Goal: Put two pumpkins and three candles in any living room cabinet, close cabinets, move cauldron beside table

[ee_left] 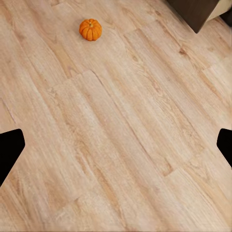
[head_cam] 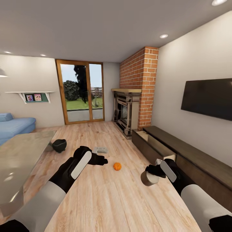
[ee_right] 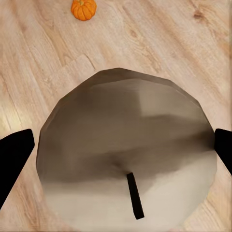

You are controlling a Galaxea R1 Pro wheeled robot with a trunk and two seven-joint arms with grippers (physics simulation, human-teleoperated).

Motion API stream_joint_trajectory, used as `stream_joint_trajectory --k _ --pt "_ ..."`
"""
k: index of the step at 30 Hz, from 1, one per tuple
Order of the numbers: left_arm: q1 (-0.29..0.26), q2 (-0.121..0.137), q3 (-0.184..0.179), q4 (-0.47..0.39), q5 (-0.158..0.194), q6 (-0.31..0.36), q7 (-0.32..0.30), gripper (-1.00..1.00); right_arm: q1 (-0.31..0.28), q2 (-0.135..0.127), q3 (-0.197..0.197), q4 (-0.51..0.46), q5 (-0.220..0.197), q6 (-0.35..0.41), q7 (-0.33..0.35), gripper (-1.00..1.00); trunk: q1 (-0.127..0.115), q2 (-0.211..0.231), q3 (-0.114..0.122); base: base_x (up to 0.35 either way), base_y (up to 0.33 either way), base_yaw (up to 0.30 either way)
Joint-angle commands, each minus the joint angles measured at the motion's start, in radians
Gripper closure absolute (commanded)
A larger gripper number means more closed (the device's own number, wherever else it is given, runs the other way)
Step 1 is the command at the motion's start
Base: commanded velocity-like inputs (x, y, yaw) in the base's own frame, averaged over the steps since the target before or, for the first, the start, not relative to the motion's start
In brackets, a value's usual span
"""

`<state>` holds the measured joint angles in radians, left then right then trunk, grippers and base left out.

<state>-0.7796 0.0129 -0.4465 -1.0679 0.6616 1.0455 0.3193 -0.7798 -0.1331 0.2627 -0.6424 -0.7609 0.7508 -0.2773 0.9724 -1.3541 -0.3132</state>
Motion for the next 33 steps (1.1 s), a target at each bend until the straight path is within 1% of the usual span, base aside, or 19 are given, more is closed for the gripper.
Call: stream_joint_trajectory --k 1,6,11,33 --pt "-0.001 0.001 -0.003 -0.001 0.01 0.002 0.01 -1.0 -0.001 -0.002 0.006 -0.002 -0.012 0.0 -0.008 1.0 0.0 -0.001 -0.001 0.234 -0.234 0.0" --pt "-0.001 0.001 -0.003 0.0 0.01 0.002 0.01 -1.0 -0.001 -0.001 0.006 -0.002 -0.013 0.003 -0.008 1.0 0.0 -0.001 -0.001 0.269 -0.176 0.0" --pt "-0.001 0.001 -0.003 0.0 0.011 0.002 0.01 -1.0 -0.001 -0.002 0.006 -0.002 -0.016 0.003 -0.008 1.0 0.0 -0.001 -0.001 0.309 -0.08 0.0" --pt "-0.001 0.001 -0.003 -0.001 0.011 0.002 0.009 -1.0 0.0 0.0 0.007 0.0 -0.012 -0.003 -0.011 1.0 0.0 -0.001 -0.001 0.332 -0.006 0.0"
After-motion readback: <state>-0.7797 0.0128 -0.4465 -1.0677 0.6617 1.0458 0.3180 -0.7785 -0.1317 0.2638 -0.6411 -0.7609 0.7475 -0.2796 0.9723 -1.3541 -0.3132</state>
